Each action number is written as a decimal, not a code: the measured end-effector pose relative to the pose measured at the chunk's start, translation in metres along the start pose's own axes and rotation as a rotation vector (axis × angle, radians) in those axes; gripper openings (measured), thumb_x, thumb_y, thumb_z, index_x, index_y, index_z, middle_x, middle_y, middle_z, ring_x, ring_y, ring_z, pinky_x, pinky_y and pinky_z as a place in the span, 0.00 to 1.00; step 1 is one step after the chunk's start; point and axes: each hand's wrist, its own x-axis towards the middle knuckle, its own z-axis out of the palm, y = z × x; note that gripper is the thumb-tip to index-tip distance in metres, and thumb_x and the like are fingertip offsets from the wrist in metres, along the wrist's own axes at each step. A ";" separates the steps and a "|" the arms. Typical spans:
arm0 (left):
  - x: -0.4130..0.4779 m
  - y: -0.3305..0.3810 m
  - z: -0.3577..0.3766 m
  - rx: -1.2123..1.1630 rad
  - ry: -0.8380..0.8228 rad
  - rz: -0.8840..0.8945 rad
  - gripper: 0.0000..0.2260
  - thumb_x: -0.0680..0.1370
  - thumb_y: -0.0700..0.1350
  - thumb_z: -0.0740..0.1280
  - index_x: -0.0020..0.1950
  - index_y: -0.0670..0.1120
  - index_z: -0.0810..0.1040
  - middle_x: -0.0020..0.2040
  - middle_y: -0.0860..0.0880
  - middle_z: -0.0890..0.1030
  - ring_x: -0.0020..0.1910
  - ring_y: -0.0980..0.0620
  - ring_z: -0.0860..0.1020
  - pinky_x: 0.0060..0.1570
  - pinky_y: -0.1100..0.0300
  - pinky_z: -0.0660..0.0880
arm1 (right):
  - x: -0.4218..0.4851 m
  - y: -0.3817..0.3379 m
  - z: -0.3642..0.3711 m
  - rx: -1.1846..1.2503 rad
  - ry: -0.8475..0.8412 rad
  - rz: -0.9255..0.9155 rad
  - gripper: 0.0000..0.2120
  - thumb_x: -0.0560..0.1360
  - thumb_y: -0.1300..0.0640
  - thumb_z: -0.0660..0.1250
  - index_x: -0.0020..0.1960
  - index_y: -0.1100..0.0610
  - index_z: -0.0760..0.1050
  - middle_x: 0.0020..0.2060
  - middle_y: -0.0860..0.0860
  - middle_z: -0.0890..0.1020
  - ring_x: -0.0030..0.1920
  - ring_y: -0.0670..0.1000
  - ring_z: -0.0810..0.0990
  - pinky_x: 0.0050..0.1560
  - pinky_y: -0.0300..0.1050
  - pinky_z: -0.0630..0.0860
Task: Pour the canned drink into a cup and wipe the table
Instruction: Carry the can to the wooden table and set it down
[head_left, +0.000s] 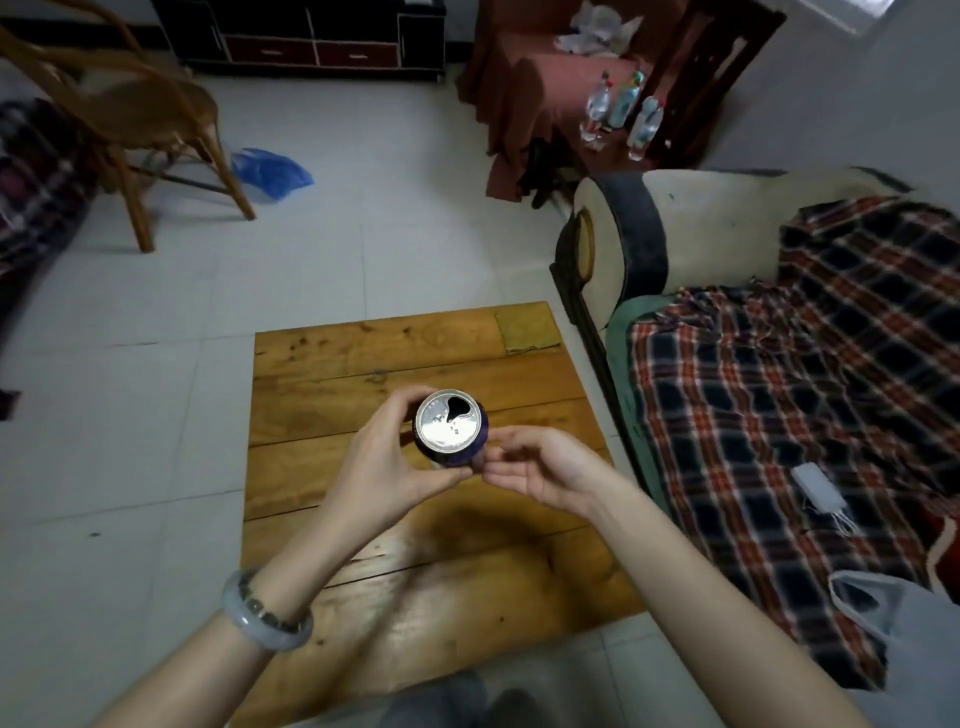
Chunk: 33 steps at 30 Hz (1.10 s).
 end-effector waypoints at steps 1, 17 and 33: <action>0.007 -0.009 0.005 -0.008 0.008 -0.032 0.33 0.59 0.47 0.82 0.59 0.55 0.70 0.56 0.61 0.76 0.56 0.64 0.74 0.55 0.63 0.74 | 0.012 -0.003 -0.003 -0.003 0.001 0.014 0.12 0.76 0.69 0.54 0.54 0.63 0.74 0.47 0.61 0.80 0.48 0.56 0.80 0.49 0.43 0.79; 0.041 -0.192 0.099 0.024 0.032 -0.381 0.34 0.62 0.47 0.80 0.62 0.56 0.68 0.56 0.64 0.73 0.55 0.70 0.71 0.54 0.75 0.67 | 0.225 0.056 -0.049 -0.277 0.111 0.199 0.07 0.76 0.58 0.62 0.42 0.57 0.77 0.29 0.48 0.82 0.29 0.44 0.79 0.31 0.36 0.75; 0.036 -0.287 0.136 0.078 0.007 -0.468 0.33 0.64 0.46 0.79 0.63 0.52 0.67 0.58 0.57 0.72 0.57 0.63 0.69 0.56 0.77 0.63 | 0.303 0.118 -0.074 -0.534 -0.009 0.125 0.17 0.78 0.66 0.54 0.44 0.53 0.79 0.40 0.46 0.82 0.40 0.39 0.81 0.42 0.31 0.75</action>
